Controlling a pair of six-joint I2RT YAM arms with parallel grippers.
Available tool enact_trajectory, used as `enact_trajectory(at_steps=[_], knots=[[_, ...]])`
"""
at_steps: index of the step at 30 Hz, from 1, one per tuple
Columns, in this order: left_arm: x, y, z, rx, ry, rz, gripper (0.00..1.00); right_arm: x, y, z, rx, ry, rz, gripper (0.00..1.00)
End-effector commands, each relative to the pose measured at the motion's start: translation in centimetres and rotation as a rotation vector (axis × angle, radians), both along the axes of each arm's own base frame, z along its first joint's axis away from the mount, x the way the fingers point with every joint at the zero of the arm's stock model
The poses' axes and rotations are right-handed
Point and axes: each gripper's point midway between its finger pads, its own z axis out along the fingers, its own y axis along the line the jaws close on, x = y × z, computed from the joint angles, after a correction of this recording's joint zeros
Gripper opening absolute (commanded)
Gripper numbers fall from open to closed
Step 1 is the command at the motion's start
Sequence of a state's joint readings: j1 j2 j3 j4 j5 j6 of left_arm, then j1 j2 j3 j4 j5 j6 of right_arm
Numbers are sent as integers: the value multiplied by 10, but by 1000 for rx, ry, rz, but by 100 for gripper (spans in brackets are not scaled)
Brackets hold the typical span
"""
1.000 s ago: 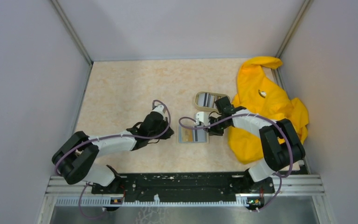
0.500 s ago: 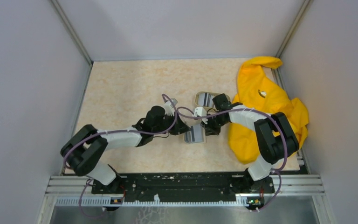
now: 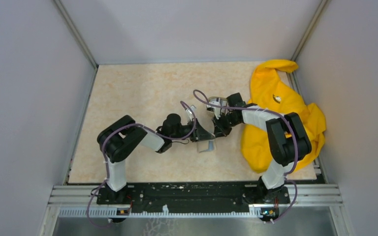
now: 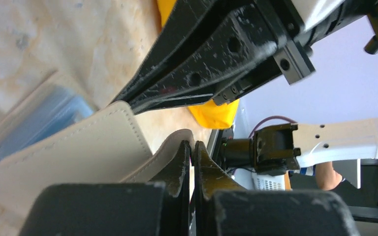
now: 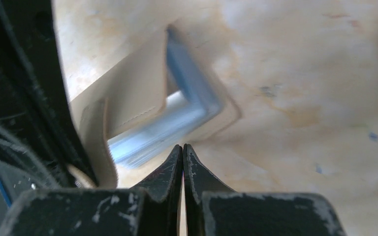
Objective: Put the credit cards into the card holder
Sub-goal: Close the card holder at the center of the board.
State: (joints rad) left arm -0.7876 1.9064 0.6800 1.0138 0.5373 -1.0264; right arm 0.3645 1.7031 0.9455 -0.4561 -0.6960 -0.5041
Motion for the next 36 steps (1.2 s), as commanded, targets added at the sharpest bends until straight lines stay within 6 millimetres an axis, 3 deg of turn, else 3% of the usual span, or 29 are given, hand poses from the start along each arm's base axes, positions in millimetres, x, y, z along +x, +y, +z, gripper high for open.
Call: enact_trajectory(at_steps=[1, 5, 11, 18, 22, 25, 28, 30, 32, 34, 36], knots=[[11, -18, 27, -112, -31, -17, 0, 45, -15, 27, 13, -91, -152, 0], [16, -28, 20, -116, -5, -13, 11, 52, -29, 39, 41, -121, -202, 3], [20, -46, 24, -135, 0, -33, 35, 52, -27, 42, 75, -88, -211, 5], [31, -50, 71, -157, -156, -24, 58, 51, -22, 69, 200, -62, -225, 8], [33, -49, 105, -194, -265, -32, 61, 46, -17, 95, 291, -88, -185, 10], [36, -34, 126, -153, -383, 2, 61, 38, -11, 108, 346, -109, -133, 11], [40, -4, 134, -45, -526, 94, 60, 31, -8, 113, 382, -118, -83, 12], [43, 23, 128, 73, -588, 176, 58, 28, -7, 115, 394, -111, -62, 13], [47, 53, 109, 207, -578, 271, 54, 27, -6, 117, 398, -108, -53, 14], [43, 75, 87, 297, -554, 303, 44, 25, -5, 120, 408, -109, -35, 14], [30, 84, 69, 315, -503, 281, 33, 20, -3, 124, 426, -114, -10, 15]])
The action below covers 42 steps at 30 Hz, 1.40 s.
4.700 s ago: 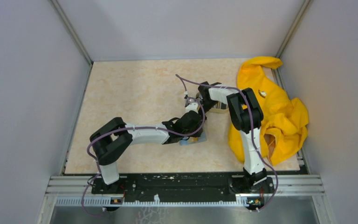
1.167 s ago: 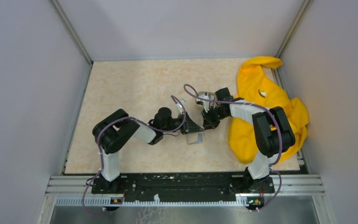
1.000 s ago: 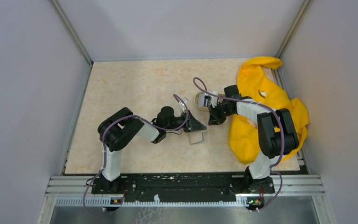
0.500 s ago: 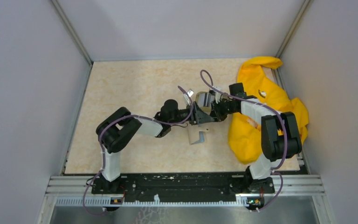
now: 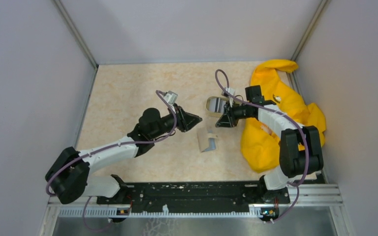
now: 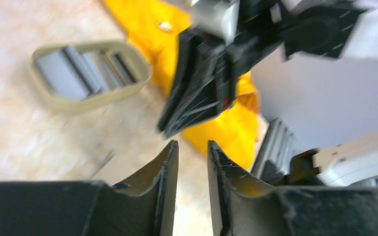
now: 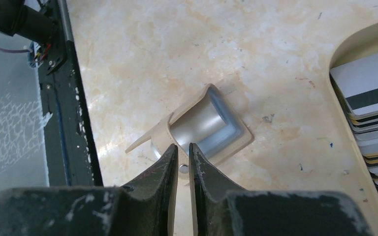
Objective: Put the credit cards into the card holder
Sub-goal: Close the card holder at the center of the board.
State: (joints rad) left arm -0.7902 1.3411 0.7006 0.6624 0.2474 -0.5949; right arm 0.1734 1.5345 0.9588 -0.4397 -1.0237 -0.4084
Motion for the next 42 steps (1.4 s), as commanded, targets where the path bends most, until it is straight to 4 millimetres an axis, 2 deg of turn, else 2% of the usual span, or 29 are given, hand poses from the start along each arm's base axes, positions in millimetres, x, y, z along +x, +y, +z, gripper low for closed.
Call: enact_trajectory(at_steps=[1, 5, 8, 11, 15, 19, 22, 25, 28, 31, 35, 38, 42], knots=[[-7, 35, -92, 245, 130, 81, 30, -3, 9, 34, 89, -101, 94, 15], [-34, 14, -110, 174, 227, -95, 25, -19, 20, 36, 107, -115, 177, 15], [-38, -1, -121, 125, 291, -159, 22, -35, 36, 32, 90, -131, 259, 15], [-34, -12, -134, 107, 336, -177, 19, -43, 48, 22, 47, -146, 304, 16], [-28, -18, -160, 138, 407, -169, 17, -30, 53, -2, -63, -117, 227, 16], [-27, -17, -191, 195, 491, -143, 17, -18, 47, -24, -165, -81, 164, 15], [-28, -15, -207, 215, 537, -130, 18, -14, 43, -38, -236, -81, 145, 15], [-28, -13, -214, 225, 555, -119, 18, -7, 33, -55, -342, -87, 111, 15], [-29, -11, -210, 219, 543, -111, 21, 0, 18, -73, -447, -68, 78, 14], [-29, -8, -194, 193, 491, -112, 29, 2, 9, -89, -514, -38, 67, 14], [-27, 6, -180, 183, 407, -60, 50, 2, 4, -98, -554, -14, 67, 14], [-26, 20, -186, 203, 426, 9, 70, 1, 4, -101, -558, -7, 68, 14], [-29, 27, -198, 191, 519, 32, 85, 1, 4, -101, -555, -1, 74, 14]])
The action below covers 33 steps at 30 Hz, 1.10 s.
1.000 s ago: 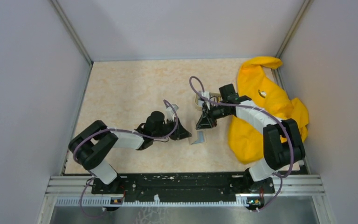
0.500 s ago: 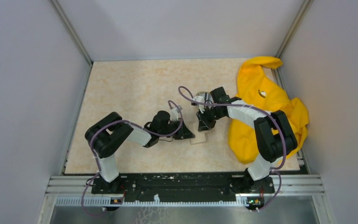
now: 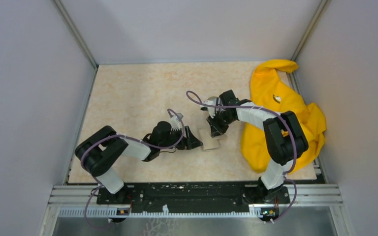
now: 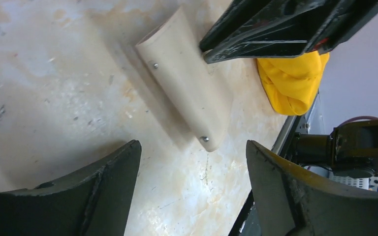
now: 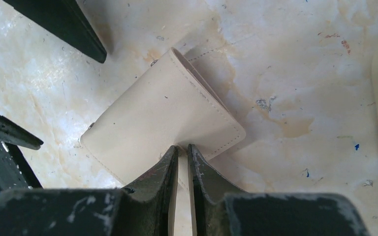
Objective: Put the credit cards into the card holder
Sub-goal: Close the card holder at the center of the board.
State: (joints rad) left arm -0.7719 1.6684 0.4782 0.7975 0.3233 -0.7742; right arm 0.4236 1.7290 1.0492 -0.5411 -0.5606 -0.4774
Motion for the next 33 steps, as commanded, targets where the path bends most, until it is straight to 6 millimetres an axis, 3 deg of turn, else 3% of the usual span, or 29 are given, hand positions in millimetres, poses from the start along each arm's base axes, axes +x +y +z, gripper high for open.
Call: enact_trajectory(at_steps=[1, 5, 15, 22, 27, 31, 33], knots=[[1, 9, -12, -5, 78, 61, 86, 8, -10, -15, -88, -22, -4, 13], [-4, -3, -12, -100, 150, 38, 99, 6, -9, -15, -82, -11, -1, 13], [12, -21, -38, -88, 222, 55, 98, 3, -7, -16, -72, 10, 9, 13], [0, -25, -58, -84, 289, 1, 98, 4, -7, -17, -74, 12, 7, 13], [-2, -23, -63, -79, 301, 7, 72, 3, -7, -19, -78, 19, 5, 13], [1, -21, -65, -24, 273, 12, 40, 3, -6, -16, -67, 21, 5, 13], [3, -21, -65, 2, 255, 11, 16, 2, -3, -12, -51, 22, 12, 14]])
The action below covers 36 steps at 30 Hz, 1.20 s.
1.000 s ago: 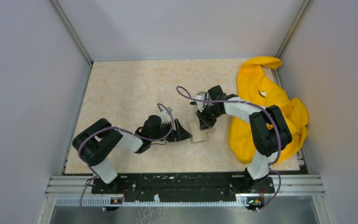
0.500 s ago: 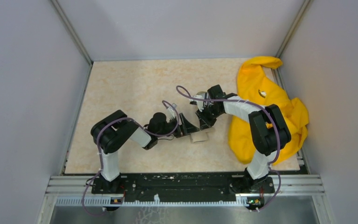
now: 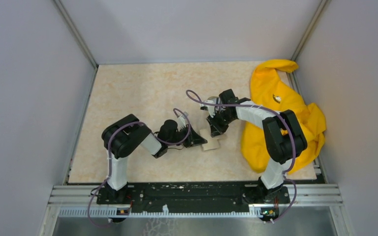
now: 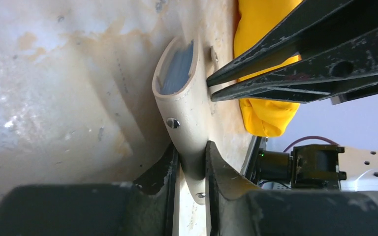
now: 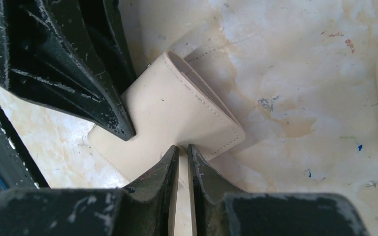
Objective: Put the credit cards into the card holder
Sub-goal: Close the card holder at the center of the board.
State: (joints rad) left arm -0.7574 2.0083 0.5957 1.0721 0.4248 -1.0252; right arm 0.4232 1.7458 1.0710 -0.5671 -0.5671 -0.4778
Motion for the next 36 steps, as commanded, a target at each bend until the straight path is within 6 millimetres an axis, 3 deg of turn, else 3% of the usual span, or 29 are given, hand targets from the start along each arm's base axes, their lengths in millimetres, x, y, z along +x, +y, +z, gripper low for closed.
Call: enact_trajectory(at_steps=[1, 6, 10, 11, 16, 19, 28, 32, 36], knots=[[-11, 14, -36, 164, 41, -12, 12, 2, -3, -10, -40, 1, 14, 14], [-7, 14, -22, 153, -51, -20, 0, -2, 7, 14, 45, -6, 52, 18], [-4, 21, 0, 178, -186, -25, 0, -11, 18, 66, 234, -30, 114, 22], [-2, 22, 13, 181, -244, -22, 0, -12, 19, 81, 277, -51, 129, 23], [8, 40, 50, 380, -530, 17, 0, -12, 6, 139, 454, -163, 132, 25], [11, 56, 76, 517, -712, 38, 0, -6, -8, 161, 523, -218, 96, 25], [18, 83, 140, 814, -1124, 41, 0, 3, -20, 168, 543, -258, 47, 25], [14, 80, 149, 922, -1333, 26, 0, 5, -24, 168, 549, -257, 28, 25], [8, 71, 142, 1037, -1490, -23, 0, 7, -28, 168, 557, -253, 12, 25]])
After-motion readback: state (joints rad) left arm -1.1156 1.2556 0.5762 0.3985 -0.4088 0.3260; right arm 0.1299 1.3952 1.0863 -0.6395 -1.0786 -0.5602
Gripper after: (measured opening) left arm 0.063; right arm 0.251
